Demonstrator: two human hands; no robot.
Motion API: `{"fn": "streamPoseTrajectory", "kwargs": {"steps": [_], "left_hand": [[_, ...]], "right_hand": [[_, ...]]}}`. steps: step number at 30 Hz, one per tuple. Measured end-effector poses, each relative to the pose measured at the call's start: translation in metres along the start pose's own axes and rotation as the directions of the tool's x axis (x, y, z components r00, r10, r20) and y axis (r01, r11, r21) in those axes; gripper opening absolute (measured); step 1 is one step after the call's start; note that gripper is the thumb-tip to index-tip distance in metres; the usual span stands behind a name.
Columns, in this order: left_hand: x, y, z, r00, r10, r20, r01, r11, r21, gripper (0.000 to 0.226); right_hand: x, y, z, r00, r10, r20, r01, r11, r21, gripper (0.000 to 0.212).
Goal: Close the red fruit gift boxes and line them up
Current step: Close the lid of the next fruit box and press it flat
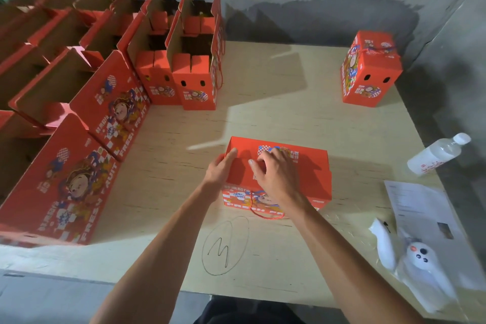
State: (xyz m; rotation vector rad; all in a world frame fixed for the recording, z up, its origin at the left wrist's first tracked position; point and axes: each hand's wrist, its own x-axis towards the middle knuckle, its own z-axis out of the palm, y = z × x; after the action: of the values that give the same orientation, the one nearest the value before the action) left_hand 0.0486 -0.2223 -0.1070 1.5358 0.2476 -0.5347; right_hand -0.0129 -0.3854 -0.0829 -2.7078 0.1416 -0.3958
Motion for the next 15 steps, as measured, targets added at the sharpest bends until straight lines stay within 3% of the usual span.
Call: {"fn": "streamPoseTrajectory", "kwargs": {"steps": [3, 6, 10, 12, 15], "left_hand": [[0.002, -0.002, -0.003, 1.000, -0.005, 0.011, 0.005, 1.000, 0.025, 0.059], [0.003, -0.003, -0.005, 1.000, 0.006, -0.022, -0.005, 0.999, 0.043, 0.040], [0.000, -0.003, -0.008, 0.999, -0.031, -0.014, 0.032, 0.997, 0.073, 0.025], [-0.004, -0.003, -0.011, 0.997, -0.046, 0.059, 0.045, 0.999, 0.018, 0.025], [-0.010, -0.001, -0.013, 0.976, -0.064, 0.210, 0.079, 0.995, -0.064, 0.035]], "right_hand": [[0.002, -0.001, -0.007, 0.999, 0.005, -0.043, -0.003, 0.999, 0.035, 0.037], [0.007, -0.004, -0.013, 0.999, 0.026, -0.031, -0.023, 0.996, 0.086, 0.036], [0.026, 0.005, -0.025, 0.948, 0.179, 0.261, -0.215, 0.970, 0.114, 0.023], [0.039, 0.009, -0.037, 0.926, 0.126, 0.357, -0.172, 0.980, 0.101, 0.032], [0.059, 0.013, -0.046, 0.892, -0.009, 0.451, 0.020, 1.000, -0.019, 0.063]]}}
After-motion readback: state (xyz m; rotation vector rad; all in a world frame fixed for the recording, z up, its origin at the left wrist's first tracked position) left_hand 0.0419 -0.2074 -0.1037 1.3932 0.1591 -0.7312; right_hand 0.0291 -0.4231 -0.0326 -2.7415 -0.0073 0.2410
